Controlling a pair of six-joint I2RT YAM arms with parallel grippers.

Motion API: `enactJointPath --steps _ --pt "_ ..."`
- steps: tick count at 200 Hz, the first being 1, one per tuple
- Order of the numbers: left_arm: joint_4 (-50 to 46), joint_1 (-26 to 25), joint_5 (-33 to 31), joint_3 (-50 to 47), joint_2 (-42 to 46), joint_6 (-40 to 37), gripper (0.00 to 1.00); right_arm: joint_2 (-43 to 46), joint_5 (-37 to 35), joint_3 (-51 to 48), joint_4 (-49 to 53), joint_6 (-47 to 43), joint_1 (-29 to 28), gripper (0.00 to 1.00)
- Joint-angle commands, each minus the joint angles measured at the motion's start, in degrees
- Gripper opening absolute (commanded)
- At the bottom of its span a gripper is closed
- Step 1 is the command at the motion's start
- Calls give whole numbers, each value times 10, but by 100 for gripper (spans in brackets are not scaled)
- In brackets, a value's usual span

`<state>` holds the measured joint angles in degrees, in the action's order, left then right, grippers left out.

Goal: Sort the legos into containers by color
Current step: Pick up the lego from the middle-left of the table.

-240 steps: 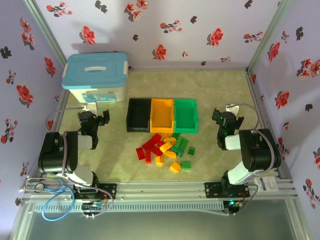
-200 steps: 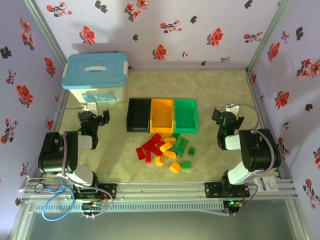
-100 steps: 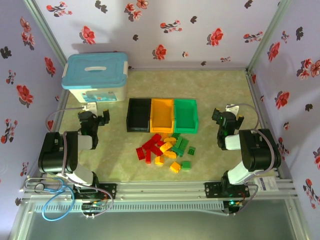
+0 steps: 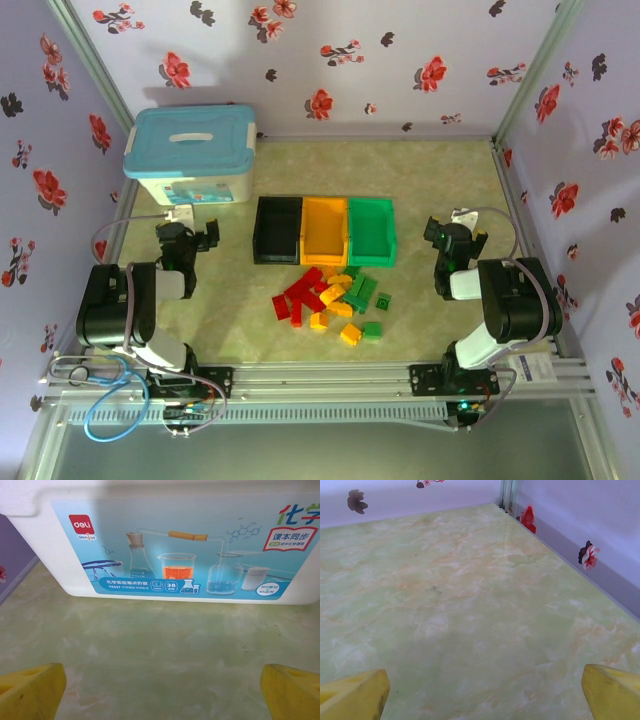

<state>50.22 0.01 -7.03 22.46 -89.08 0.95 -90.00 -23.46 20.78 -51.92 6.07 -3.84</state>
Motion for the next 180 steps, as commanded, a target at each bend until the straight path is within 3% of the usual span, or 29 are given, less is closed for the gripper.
enactJointPath --steps 1,14,39,50,61,65,71,78,83,100,147,180 --pt "-6 -15 -60 0 30 3 100 10 3 1 -16 4 3 99" --pt "-74 -45 -138 11 100 -7 100 50 19 -1 5 -22 -9 99" --pt "-296 -60 -140 78 243 5 100 212 1 54 218 -44 -54 99" --pt "-404 -60 -144 114 298 94 100 264 -2 90 307 8 -55 99" --pt "-473 -51 -166 119 341 232 100 310 9 151 521 127 -52 99" --pt "-499 -45 -169 114 354 289 100 318 -4 153 554 189 -50 99" --pt "-521 -35 -147 106 374 339 100 326 3 145 560 246 -36 99" --pt "-524 -23 -72 98 396 325 100 331 146 136 536 229 -10 99" --pt "-526 -20 -28 95 408 316 100 328 207 139 533 227 -7 99" --pt "-600 -34 10 112 436 350 100 330 220 179 620 245 -34 99" --pt "-762 -162 8 156 448 352 100 386 169 224 757 244 -136 99" --pt "-768 -294 -28 129 439 393 99 406 152 241 839 252 -180 99"
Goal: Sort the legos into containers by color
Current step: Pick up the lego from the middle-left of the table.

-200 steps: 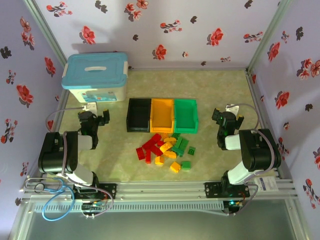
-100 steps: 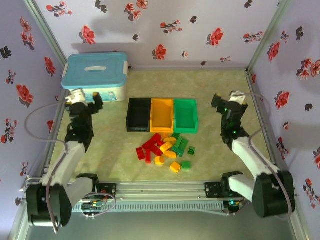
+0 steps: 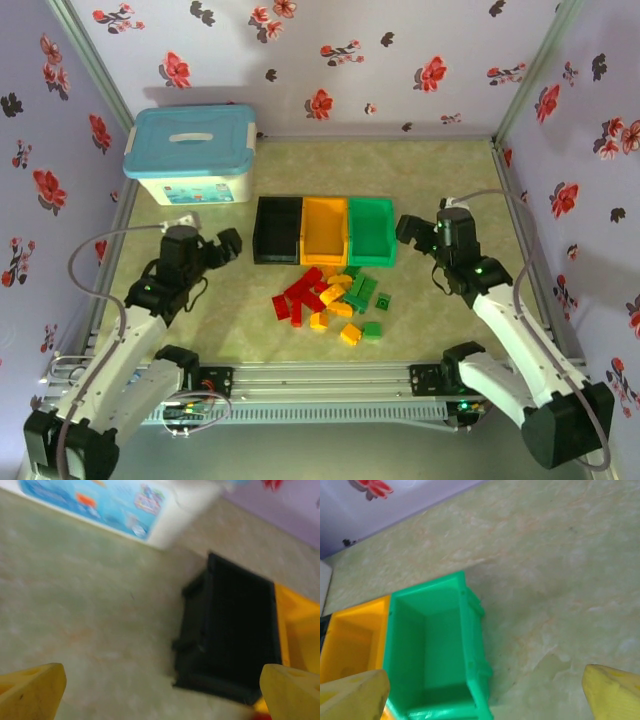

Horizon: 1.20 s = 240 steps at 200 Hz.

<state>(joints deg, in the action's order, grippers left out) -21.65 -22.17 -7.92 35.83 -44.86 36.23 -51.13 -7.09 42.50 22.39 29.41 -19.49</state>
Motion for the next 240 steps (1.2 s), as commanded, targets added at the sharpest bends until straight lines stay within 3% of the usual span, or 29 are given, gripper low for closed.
enactJointPath --steps 1,33,52,82,120,179,240 --pt "-50 -76 -20 -5 -5 42 99 17 -11 24 97 18 -25 99" --pt "-64 -176 -24 10 -90 54 95 0 -2 34 133 13 -38 99" --pt "-91 -211 -11 30 -153 77 91 -11 33 44 140 5 -48 99" --pt "-81 -265 2 32 -223 114 83 -13 13 57 171 -2 -71 99" --pt "-47 -297 2 3 -248 173 77 -11 9 30 153 5 -79 99" --pt "-45 -338 -1 25 -322 201 70 -30 21 15 122 15 -87 98" --pt "-51 -348 -12 29 -336 219 63 -28 13 12 114 18 -89 98"
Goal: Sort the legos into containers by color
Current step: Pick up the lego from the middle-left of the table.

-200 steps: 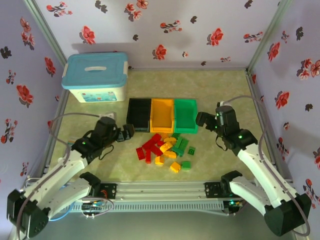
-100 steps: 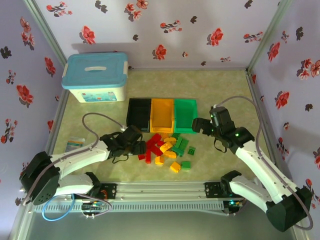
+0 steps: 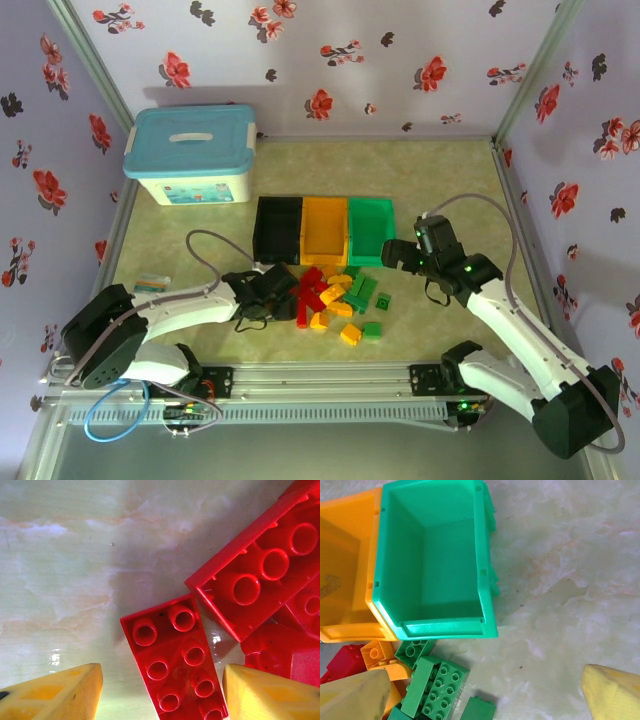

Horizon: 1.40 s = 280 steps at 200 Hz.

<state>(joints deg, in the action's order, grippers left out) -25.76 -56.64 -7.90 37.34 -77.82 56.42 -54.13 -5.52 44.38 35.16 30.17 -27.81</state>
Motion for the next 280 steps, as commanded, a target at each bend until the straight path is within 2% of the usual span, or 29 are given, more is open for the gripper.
enactJointPath --steps 1,72,135,201,232,280 --pt "-10 -4 -13 14 -8 17 63 2 -3 -7 -14 10 -6 98" --pt "-10 -8 -23 10 -14 29 56 20 -2 -21 -19 18 -8 98" --pt "-11 -10 -36 1 -14 40 55 7 -3 -18 -26 16 -9 98" --pt "-12 -10 -43 25 -52 28 48 -1 -1 -27 -40 24 -11 97" --pt "-25 -10 -50 33 -52 25 34 -1 -3 -27 -39 24 -12 97" --pt "-73 -10 -80 57 -15 14 25 -7 -2 -33 -43 28 -12 97"
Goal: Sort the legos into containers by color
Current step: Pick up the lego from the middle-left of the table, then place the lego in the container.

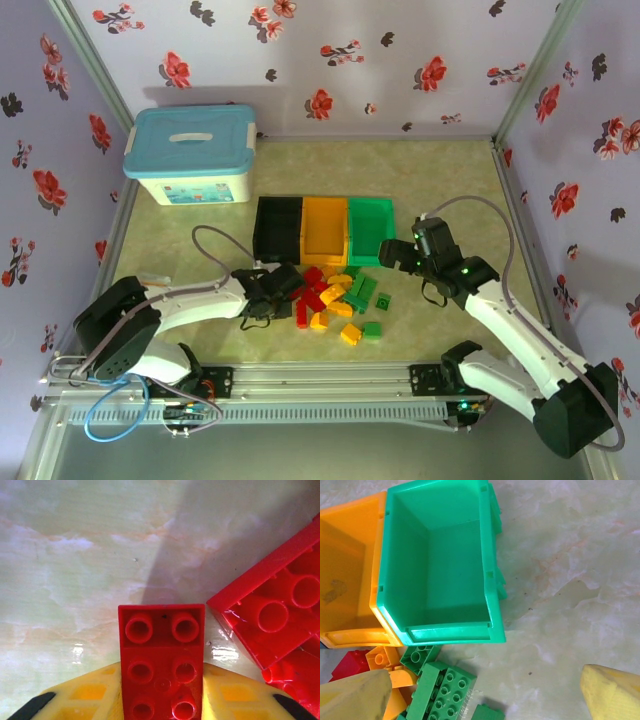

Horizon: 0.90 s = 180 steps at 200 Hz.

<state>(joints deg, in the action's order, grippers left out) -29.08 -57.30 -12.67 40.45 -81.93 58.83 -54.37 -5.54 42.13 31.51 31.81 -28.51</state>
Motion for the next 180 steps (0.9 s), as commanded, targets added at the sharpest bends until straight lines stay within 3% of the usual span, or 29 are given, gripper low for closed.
enactJointPath --steps 1,44,75,131,180 --pt "-42 -4 -32 27 27 -11 25 -5 -2 -10 -7 11 -5 97" --pt "-111 -1 -77 102 73 -53 24 -10 5 -13 -12 12 -8 97" --pt "-125 37 -80 169 65 -111 23 -19 11 -13 -12 15 -16 95" --pt "-87 154 -23 271 -25 -210 22 -20 7 -22 0 25 -40 94" --pt "-74 214 10 338 -135 -256 23 -21 -11 -29 24 34 -44 93"
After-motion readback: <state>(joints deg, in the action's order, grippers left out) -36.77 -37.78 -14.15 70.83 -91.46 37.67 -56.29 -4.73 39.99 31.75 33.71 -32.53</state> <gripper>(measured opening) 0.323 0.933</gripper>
